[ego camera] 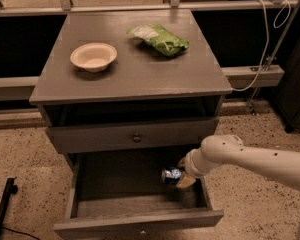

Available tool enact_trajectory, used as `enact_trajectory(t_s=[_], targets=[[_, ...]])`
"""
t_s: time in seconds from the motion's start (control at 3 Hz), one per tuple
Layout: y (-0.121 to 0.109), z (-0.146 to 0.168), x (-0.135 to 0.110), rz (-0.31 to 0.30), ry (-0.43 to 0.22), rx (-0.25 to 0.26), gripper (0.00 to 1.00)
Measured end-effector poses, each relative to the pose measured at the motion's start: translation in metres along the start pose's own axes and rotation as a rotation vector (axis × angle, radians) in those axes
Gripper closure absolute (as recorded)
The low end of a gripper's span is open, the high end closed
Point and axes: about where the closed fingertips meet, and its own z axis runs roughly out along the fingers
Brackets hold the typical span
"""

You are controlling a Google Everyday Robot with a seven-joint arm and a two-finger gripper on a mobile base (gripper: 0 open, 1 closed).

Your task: Place pepsi can into middle drawer

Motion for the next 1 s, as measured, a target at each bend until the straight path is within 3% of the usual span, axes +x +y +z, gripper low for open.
enact_trajectory(t_s=[0.67,1.0], targets=[[-0.0007,0.0019,-0.004,-0.007,-0.001,-0.004,0.57],[-0.0007,0.0019,-0.004,-0.007,-0.001,-0.004,0.26]])
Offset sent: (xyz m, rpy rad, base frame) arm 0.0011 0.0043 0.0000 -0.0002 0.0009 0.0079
